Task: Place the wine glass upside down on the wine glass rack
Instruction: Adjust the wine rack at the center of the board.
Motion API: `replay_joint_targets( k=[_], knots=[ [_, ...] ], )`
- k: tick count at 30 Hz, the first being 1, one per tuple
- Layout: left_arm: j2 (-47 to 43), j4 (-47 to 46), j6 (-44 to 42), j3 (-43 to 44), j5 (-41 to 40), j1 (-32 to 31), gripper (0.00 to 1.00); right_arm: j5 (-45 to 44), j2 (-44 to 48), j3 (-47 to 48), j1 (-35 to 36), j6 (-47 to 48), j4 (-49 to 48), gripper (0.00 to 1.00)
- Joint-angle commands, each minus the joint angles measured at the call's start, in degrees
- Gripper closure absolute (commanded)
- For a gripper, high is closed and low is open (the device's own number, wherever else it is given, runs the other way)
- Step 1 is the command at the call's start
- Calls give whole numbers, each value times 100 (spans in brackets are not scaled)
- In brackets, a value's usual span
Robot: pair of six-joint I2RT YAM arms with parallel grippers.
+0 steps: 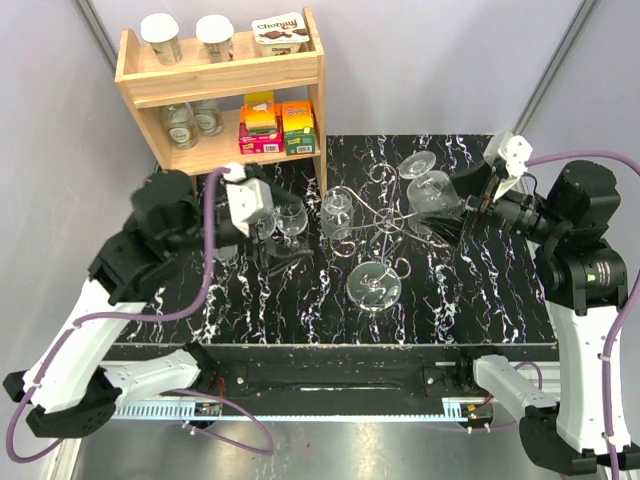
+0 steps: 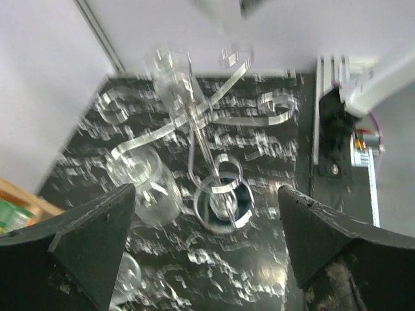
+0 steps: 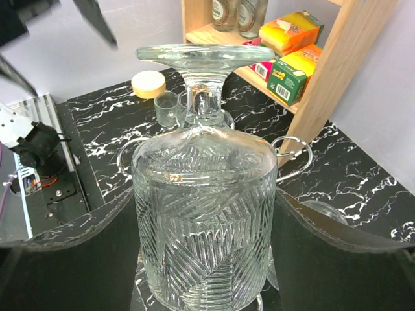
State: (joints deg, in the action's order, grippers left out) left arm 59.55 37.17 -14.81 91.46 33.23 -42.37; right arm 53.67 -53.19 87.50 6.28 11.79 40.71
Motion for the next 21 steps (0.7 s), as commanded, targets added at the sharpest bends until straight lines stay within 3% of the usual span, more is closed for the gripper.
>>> replay_joint_targets(
  k=[1,7,12,18,21],
  knots=[
    [-337,63,-136,-1224,-19,115,7,-216,-262,512,31,86,-265,100],
    [-716,-621,-75,-2798,235,194,11,-208,-534,759,-83,78,-292,100],
    [-743,-1772,302,-3660,508,352,11,-226,-710,1005,-197,78,-309,100],
    [-708,-4697,1418,-4864,623,615,11,-120,-965,1260,-391,-63,-353,100],
    [-629,-5735,1857,-5251,798,633,10,-41,-1035,1295,-522,-142,-388,100]
  ],
)
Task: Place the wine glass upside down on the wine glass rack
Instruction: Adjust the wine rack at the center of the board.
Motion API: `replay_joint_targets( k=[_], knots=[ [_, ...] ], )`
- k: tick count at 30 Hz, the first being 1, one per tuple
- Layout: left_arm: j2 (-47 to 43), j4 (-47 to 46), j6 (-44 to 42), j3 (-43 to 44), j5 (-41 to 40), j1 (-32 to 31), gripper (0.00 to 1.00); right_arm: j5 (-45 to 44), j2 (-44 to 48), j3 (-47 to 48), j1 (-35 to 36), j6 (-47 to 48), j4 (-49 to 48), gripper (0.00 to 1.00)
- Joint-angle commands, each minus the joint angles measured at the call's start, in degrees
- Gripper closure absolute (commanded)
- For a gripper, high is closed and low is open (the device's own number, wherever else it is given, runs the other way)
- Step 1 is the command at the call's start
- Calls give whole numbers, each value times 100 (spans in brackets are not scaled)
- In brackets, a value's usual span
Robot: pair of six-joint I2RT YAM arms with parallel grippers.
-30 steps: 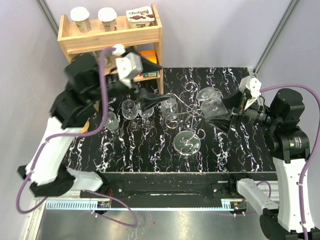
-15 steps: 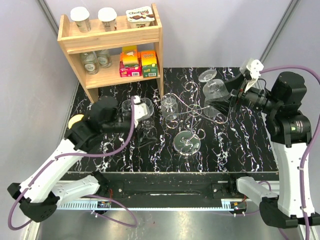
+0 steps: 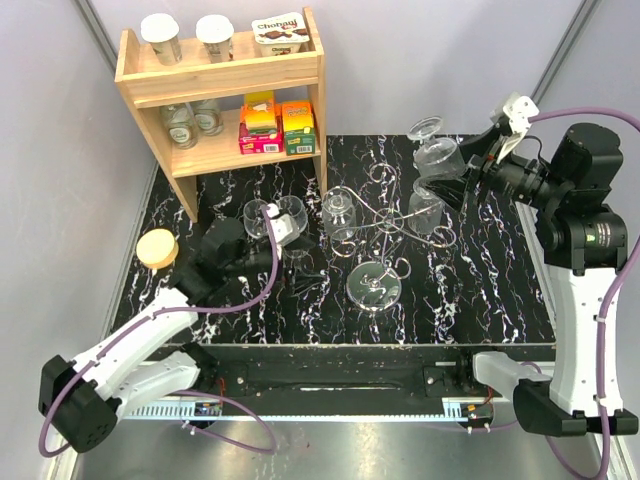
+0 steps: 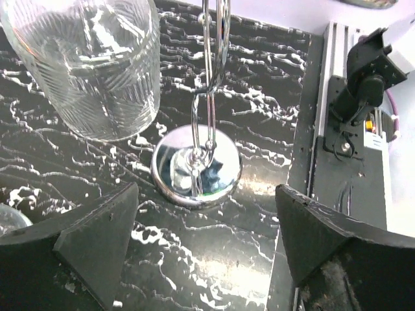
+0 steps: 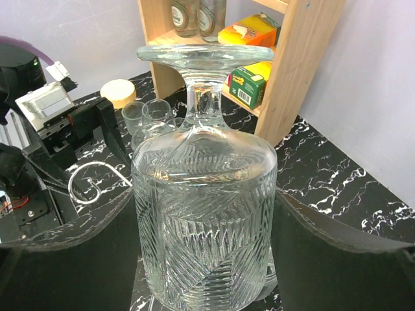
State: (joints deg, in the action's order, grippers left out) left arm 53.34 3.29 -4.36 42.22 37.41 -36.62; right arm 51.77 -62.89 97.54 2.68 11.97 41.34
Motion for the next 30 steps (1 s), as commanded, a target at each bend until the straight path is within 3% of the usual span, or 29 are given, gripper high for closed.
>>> replay_joint_targets(
  k=[1,3,6,10,13,17,25,30],
  knots=[
    [44,-2742,1023,-493,425,59,7,167,-74,301,-188,-186,-478,100],
    [176,-3770,1541,-845,434,59,3,219,-83,292,-233,-256,-539,100],
    [395,-4660,1466,-1136,172,-64,1,342,-91,292,-487,-379,-618,100],
    [589,-5039,1315,-1356,-171,-380,2,430,-100,222,-628,-485,-697,100],
    [739,-5250,1245,-1453,-392,-530,12,492,-127,160,-698,-537,-742,100],
    [949,-5847,798,-1611,-532,-775,13,589,-135,152,-777,-564,-768,100],
    [1257,-5998,297,-1594,-901,-1215,17,606,-118,55,-839,-555,-786,100],
    [1661,-6217,287,-1366,-1200,-1338,25,633,-162,38,-830,-546,-786,100]
  ],
)
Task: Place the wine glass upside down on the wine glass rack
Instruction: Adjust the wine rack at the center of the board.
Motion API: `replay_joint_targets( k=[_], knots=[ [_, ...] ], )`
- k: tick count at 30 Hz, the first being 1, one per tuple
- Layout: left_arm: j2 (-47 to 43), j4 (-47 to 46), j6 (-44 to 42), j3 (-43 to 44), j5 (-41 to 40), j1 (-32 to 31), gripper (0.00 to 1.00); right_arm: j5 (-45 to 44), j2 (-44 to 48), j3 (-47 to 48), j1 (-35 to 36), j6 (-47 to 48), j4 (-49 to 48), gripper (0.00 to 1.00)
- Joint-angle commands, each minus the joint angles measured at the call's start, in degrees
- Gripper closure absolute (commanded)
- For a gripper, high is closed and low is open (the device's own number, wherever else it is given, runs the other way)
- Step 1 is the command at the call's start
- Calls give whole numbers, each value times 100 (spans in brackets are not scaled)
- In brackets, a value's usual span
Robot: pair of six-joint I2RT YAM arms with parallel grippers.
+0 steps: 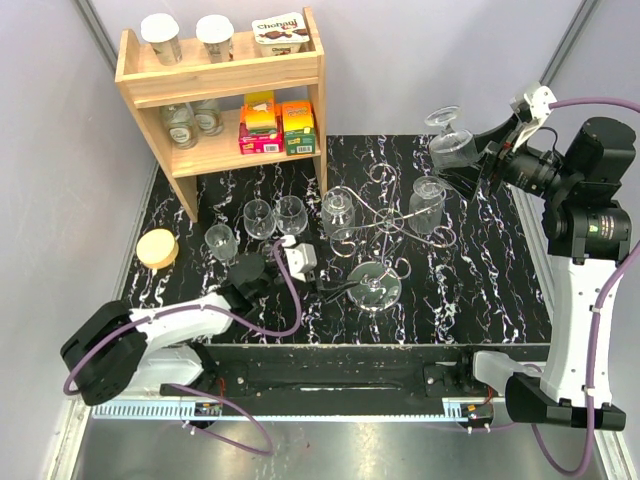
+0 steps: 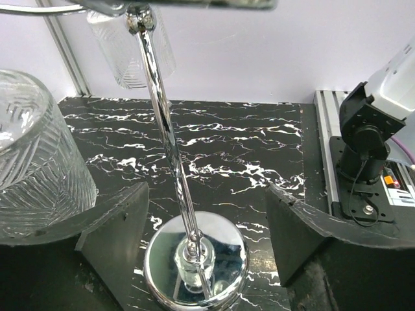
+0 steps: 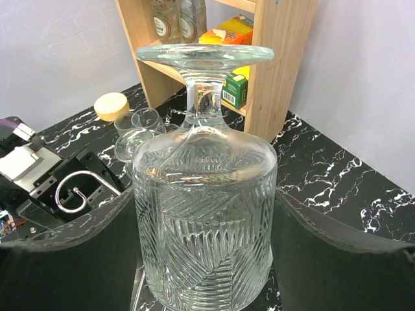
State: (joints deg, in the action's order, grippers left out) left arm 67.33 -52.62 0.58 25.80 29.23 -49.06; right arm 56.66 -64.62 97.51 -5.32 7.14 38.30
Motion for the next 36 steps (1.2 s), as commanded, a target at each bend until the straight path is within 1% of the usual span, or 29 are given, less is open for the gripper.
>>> replay_joint_targets(
  k=[1,2,5,6,10,17,20,22,26,33,36],
  knots=[
    [350,-714,-199,320,-488,-130,27,143,20,40,-30,-55,-482,100],
    [429,-802,-207,338,-550,-148,29,143,28,22,-30,-54,-482,100],
    [614,-1030,-199,399,-962,-271,44,152,37,-31,-30,-2,-482,100],
    [676,-1083,-164,434,-1016,-288,44,143,46,-66,-30,7,-482,100],
    [852,-1513,-84,434,-1270,-350,45,126,55,-110,-30,51,-482,100],
    [1273,-2261,-251,373,-1525,-491,44,108,72,-163,-30,104,-482,100],
    [1440,-2428,-278,443,-1552,-508,45,117,99,-189,-30,121,-464,100],
    [1511,-2577,-260,461,-1579,-508,48,108,125,-224,-30,130,-473,100],
    [1643,-2674,-304,549,-1579,-534,54,108,143,-285,-30,174,-473,100],
    [1889,-2797,-330,680,-1543,-596,55,134,143,-329,-30,183,-464,100],
    [2029,-2824,-348,768,-1552,-596,58,143,151,-338,-30,192,-464,100]
  ],
)
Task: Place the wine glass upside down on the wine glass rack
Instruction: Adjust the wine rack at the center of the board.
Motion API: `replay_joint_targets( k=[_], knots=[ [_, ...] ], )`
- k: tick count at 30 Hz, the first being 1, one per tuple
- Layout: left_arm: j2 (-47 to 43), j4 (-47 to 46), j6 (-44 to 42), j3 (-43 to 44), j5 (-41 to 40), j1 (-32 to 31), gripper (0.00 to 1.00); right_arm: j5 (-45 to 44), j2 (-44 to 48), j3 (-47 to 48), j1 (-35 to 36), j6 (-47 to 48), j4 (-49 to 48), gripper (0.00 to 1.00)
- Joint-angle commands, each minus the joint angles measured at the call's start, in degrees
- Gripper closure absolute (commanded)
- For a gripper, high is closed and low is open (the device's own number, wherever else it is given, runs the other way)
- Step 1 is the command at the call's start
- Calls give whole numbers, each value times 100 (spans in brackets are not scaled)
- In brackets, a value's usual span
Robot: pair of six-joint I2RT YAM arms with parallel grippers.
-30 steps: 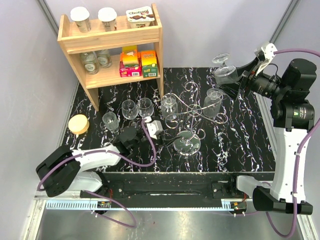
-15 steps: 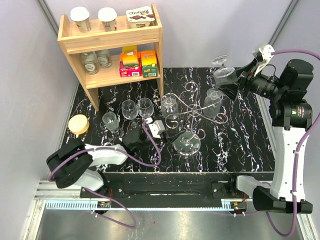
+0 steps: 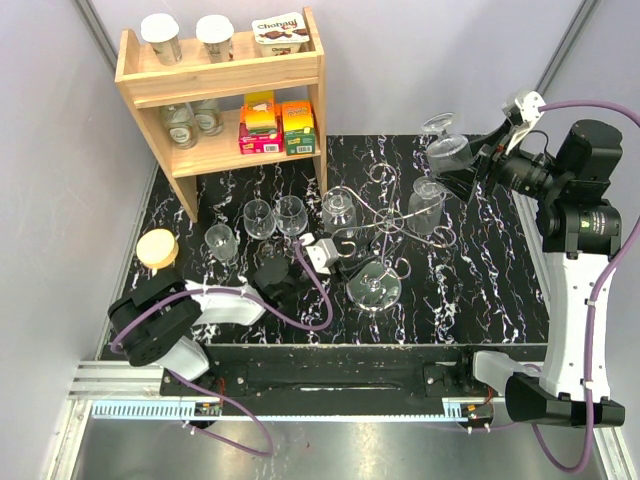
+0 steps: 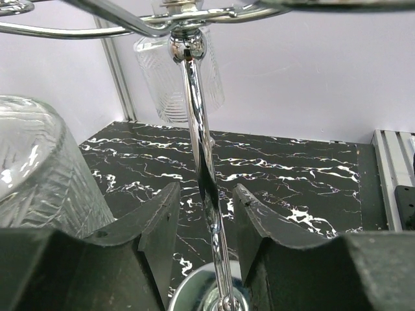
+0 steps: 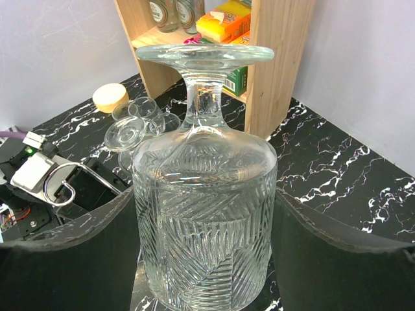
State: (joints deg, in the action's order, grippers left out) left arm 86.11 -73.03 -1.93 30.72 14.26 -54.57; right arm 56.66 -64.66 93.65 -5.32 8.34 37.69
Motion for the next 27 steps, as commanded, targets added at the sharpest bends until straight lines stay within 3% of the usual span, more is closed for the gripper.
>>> replay_joint_targets(
  k=[1,19,24,27],
  knots=[
    [204,-791,-123,303,-38,-54,61,161,165,31,-30,71,-412,100],
    [267,-406,-299,479,85,25,82,143,516,-277,-30,274,-438,100],
    [249,-44,-36,619,235,297,98,126,560,-364,-30,282,-464,100],
    [196,61,18,698,279,438,100,117,595,-435,-30,300,-526,100]
  ],
)
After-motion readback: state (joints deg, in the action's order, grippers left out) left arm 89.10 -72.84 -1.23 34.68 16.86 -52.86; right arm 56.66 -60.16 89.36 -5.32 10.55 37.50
